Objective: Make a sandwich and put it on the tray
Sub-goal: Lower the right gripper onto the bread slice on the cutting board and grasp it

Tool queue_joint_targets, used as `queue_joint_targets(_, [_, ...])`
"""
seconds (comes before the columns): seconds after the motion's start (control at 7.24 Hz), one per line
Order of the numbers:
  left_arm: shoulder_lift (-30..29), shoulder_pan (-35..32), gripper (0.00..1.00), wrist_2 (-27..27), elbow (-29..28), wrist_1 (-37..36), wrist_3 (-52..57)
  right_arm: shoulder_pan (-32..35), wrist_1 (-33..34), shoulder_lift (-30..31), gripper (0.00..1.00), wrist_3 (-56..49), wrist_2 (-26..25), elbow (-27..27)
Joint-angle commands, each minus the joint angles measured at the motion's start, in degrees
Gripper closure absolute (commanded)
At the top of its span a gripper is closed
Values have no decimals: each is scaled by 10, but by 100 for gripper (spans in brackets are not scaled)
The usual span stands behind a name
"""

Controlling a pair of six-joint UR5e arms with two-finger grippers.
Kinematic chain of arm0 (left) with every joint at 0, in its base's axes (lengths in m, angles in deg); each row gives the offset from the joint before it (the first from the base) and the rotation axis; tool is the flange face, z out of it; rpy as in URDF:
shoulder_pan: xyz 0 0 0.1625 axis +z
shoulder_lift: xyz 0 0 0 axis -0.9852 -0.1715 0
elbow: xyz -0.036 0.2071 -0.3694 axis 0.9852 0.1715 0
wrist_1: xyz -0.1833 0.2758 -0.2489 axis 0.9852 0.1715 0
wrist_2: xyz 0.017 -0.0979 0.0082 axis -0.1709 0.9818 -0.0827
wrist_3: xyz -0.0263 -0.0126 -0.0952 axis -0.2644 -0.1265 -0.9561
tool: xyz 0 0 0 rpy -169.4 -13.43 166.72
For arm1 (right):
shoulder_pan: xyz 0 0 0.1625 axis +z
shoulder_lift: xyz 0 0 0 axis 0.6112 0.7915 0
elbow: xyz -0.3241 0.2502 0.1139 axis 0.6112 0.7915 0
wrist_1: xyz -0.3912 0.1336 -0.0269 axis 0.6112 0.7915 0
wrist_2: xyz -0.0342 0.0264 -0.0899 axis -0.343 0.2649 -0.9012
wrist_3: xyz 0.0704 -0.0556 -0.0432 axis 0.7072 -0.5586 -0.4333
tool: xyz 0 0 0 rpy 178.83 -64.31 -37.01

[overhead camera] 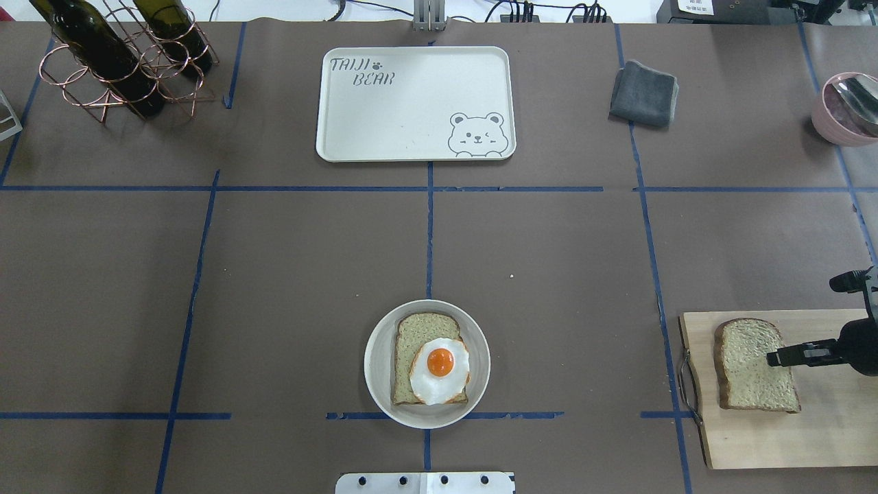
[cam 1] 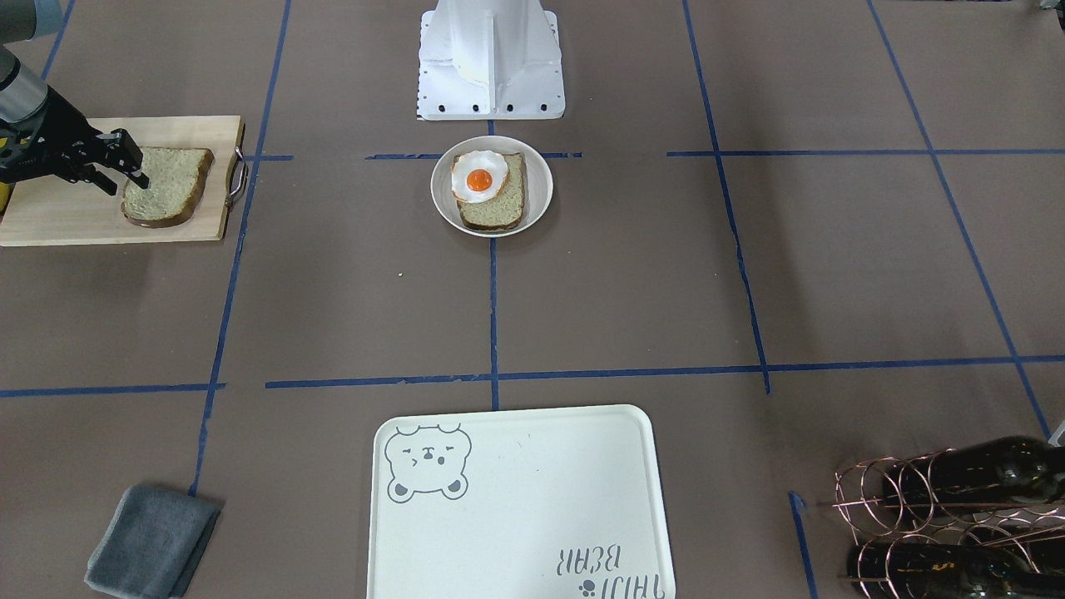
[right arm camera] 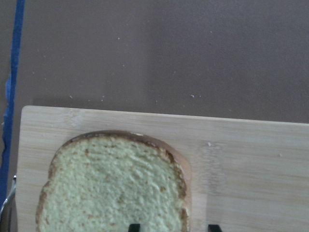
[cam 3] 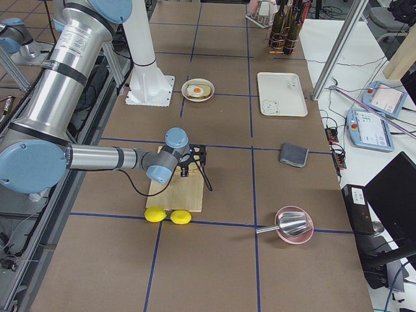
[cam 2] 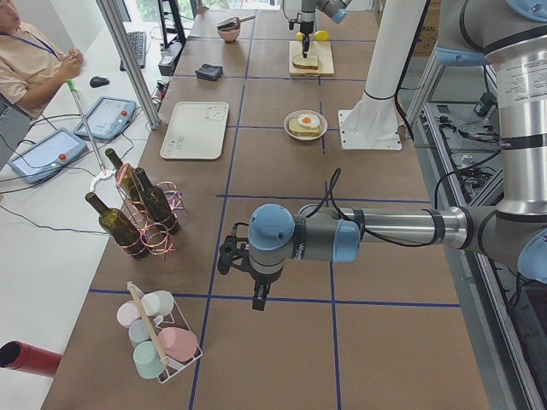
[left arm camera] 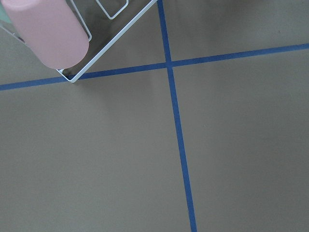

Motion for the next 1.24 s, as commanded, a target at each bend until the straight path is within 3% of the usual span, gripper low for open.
queue_joint_targets(0.0, [0, 0, 0, 0, 0, 0, 0, -1, 0, -1, 100, 1, 1, 1])
queue_joint_targets(0.69, [0, 0, 0, 0, 0, 0, 0, 3, -3, -3, 100, 29, 25, -22])
queue_joint_targets(1.11, [1, 0, 0, -1, 0, 0, 0, 48, -4, -29, 100, 52, 127, -60])
